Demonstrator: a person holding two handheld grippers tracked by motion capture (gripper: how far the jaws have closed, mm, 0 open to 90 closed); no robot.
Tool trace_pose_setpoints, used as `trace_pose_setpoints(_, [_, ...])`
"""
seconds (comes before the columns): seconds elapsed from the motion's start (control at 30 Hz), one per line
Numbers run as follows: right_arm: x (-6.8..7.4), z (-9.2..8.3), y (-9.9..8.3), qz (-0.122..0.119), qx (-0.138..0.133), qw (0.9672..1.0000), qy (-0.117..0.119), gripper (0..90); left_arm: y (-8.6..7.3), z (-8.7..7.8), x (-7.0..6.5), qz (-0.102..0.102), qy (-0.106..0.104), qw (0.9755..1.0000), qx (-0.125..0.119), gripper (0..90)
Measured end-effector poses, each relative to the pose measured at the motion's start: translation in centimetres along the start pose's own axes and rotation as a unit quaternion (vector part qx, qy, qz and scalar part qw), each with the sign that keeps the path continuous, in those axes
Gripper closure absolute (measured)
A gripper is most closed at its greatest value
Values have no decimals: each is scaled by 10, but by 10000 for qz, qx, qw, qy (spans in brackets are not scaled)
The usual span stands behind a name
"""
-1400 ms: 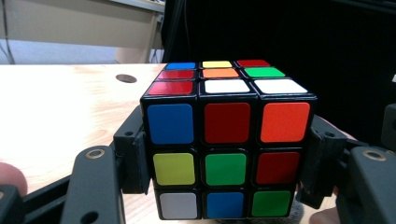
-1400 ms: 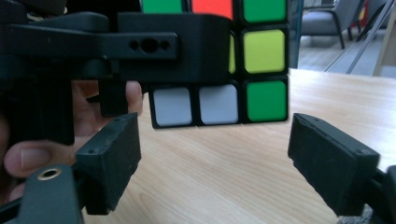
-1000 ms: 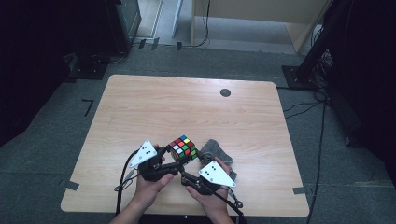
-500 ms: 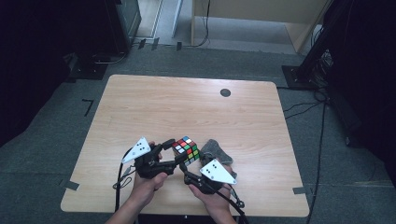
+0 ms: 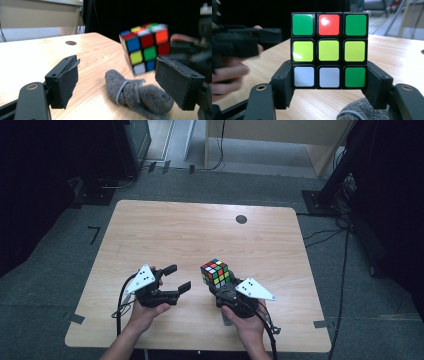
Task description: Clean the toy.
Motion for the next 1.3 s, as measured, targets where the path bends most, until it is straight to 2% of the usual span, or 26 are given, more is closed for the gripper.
trace_pose_setpoints(0.1, [2,-5,7,129,92,9996,232,348,-6,4,-7,489,24,9986,183,193])
trace_pose_setpoints(0.27, [6,-7,8,227,361,9986,297,348,-15,11,-17,1074,116,9933,408,193])
trace_pose_setpoints(0.4, [14,-5,4,271,548,9970,484,347,-17,14,-24,1505,203,9875,416,193])
trace_pose_setpoints(0.57, [23,-3,2,374,654,9947,707,347,-21,17,-29,1882,300,9805,480,193])
trace_pose_setpoints(0.7, [27,-1,-2,386,793,9932,754,347,-22,17,-33,2286,396,9717,445,194])
trace_pose_setpoints(0.77, [28,0,-3,389,836,9927,784,347,-21,17,-33,2442,485,9675,436,196])
trace_pose_setpoints(0.93, [33,2,-7,389,982,9899,946,347,-21,16,-33,2611,517,9630,427,205])
trace_pose_setpoints(1.0, [34,4,-9,373,1078,9890,941,347,-22,16,-34,2728,508,9596,461,210])
trace_pose_setpoints(1.13, [32,6,-12,478,1284,9862,932,347,-24,17,-37,3011,503,9507,541,236])
trace_pose_setpoints(1.23, [31,8,-14,542,1457,9835,927,347,-27,18,-40,3124,468,9471,559,268])
trace_pose_setpoints(1.27, [30,8,-15,546,1483,9833,907,347,-28,19,-41,3187,462,9450,571,282])
trace_pose_setpoints(1.3, [29,9,-15,582,1534,9825,887,347,-28,19,-42,3206,456,9443,592,286])
Point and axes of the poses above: each handheld gripper's, and its own axes: z roughly forward along the jaws, y roughly out of its top, x roughly to its left, the point moved 7 cm from there along z, roughly forward along the jaws, and after that the axes turned 5 degrees about z, right-handed, at the moved point
